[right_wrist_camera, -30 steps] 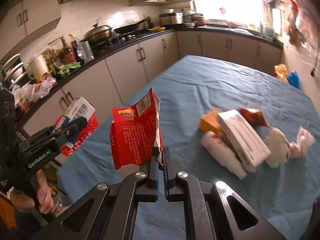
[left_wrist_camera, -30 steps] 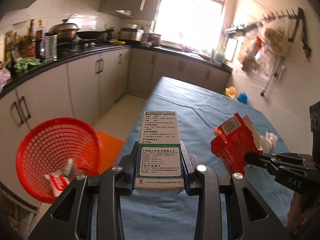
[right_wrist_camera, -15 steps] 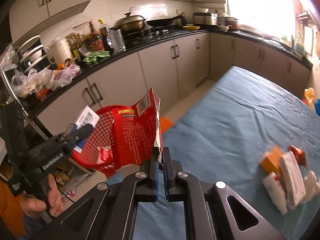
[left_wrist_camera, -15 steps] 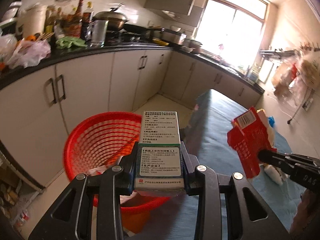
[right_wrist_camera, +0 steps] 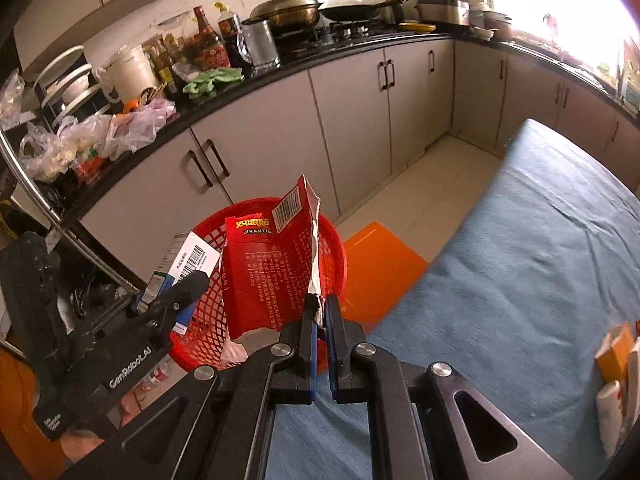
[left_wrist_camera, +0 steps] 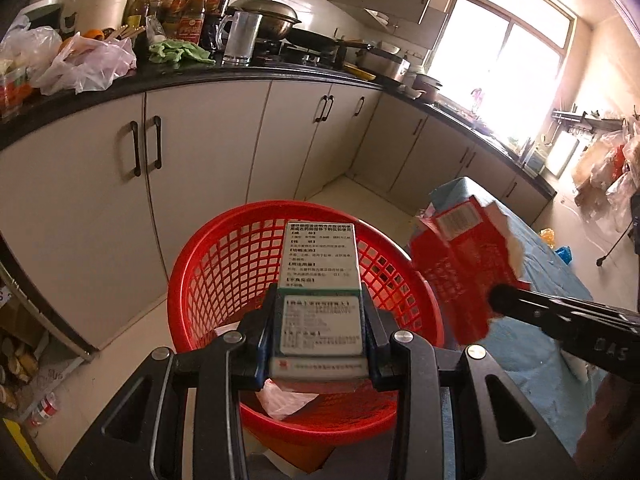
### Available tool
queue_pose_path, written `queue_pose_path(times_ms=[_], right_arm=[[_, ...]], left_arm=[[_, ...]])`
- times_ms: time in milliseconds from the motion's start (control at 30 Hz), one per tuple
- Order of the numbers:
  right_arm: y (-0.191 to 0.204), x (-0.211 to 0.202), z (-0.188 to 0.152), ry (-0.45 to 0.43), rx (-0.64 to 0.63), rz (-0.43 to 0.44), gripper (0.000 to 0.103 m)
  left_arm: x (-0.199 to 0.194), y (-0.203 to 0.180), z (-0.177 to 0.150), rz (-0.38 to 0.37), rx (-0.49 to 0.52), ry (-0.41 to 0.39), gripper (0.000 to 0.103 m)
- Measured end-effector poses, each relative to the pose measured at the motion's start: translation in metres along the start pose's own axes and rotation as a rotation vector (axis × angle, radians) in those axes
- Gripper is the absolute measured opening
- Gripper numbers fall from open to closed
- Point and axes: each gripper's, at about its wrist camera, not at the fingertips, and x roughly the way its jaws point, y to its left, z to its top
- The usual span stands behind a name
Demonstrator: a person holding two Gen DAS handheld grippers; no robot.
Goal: Collect trash
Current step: 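Hold both items over the red basket and open both tools to drop them, then move both open tools back over the table toward the remaining trash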
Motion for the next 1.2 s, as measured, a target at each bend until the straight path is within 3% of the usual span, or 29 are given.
queue_pose_path(times_ms=[67,133,467,767,1000,1200], right_arm=[[0.003,0.006,0.002,-0.002,-0.009,-0.012,0.012],[0.002,0.008,0.001,0.004,-0.01,-0.003,0.026],[-0.022,-0.024,-0.011,-0.044,0.042,-0.006,0.028],[-0.066,-0.063,-0.046,-0.073,0.131,-0.028,0.03],[-0.129,-0.113,-0.083,-0.13,0.232,-0.062,0.031],[-0.199,-0.168,-0.114,-0.224,0.335,-0.174,0.047]], left_arm=[[-0.001,0.001,0.001,0.0,-0.011,-0.004,0.042],[-0.004,0.002,0.001,0.001,-0.019,-0.018,0.052],[-0.014,-0.013,-0.001,-0.021,0.001,-0.028,0.052],[-0.015,-0.075,-0.015,-0.092,0.122,0.006,0.053],[-0.009,-0.139,-0.036,-0.163,0.232,0.069,0.053],[-0.003,-0.197,-0.057,-0.222,0.341,0.123,0.055]])
